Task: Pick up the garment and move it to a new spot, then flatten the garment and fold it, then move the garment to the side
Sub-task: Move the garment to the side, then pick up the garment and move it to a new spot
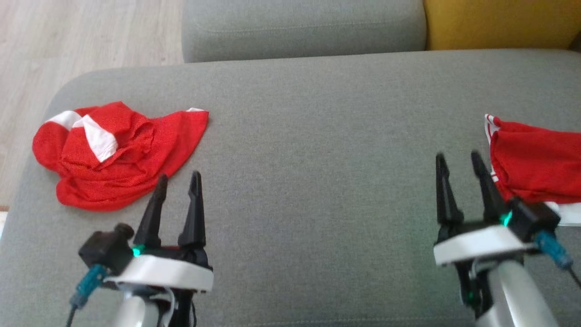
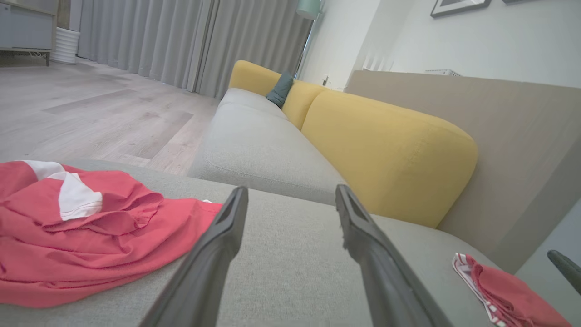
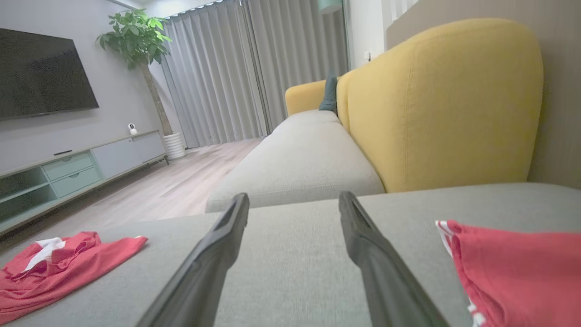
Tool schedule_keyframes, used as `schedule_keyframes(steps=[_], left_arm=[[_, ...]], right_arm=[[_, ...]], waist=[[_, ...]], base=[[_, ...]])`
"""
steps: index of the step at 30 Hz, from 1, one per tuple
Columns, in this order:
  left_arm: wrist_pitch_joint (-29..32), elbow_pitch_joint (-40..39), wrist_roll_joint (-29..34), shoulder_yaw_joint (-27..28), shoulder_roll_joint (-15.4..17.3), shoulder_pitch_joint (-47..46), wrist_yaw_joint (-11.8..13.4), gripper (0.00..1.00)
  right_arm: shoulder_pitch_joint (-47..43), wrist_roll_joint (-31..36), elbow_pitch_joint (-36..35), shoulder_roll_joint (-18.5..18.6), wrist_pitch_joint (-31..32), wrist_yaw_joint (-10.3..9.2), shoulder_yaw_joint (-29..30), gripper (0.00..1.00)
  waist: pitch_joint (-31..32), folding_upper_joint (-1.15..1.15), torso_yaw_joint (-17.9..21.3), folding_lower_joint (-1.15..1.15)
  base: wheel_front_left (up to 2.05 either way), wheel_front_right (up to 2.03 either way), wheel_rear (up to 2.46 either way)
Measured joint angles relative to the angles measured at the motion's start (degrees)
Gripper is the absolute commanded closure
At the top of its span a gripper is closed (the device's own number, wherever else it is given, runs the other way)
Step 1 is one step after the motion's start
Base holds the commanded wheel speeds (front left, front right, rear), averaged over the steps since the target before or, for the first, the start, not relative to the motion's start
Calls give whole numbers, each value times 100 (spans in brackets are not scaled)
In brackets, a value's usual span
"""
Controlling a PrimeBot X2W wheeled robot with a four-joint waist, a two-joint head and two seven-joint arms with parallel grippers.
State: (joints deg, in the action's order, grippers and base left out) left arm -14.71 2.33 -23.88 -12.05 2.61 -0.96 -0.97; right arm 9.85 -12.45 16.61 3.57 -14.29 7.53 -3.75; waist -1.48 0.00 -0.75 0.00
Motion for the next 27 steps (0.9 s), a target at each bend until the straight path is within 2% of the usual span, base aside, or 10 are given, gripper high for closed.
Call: schedule_keyframes(steps=[2,10,27], left_arm=[[1,13,186,-21,2,138,-7,0],[1,-52,204,-7,4,215,9,0],[0,-82,255,-16,7,318,41,0]], right_arm=[[-333,-108,-87,-60,-9,0,-7,0],[-711,-330,-510,-77,-9,0,-56,0],[-817,-510,-608,-82,-9,0,21,0]], waist=[[79,0,11,0],[118,0,120,0],[89,0,200,0]], base=[[0,0,0],[0,0,0],[0,0,0]])
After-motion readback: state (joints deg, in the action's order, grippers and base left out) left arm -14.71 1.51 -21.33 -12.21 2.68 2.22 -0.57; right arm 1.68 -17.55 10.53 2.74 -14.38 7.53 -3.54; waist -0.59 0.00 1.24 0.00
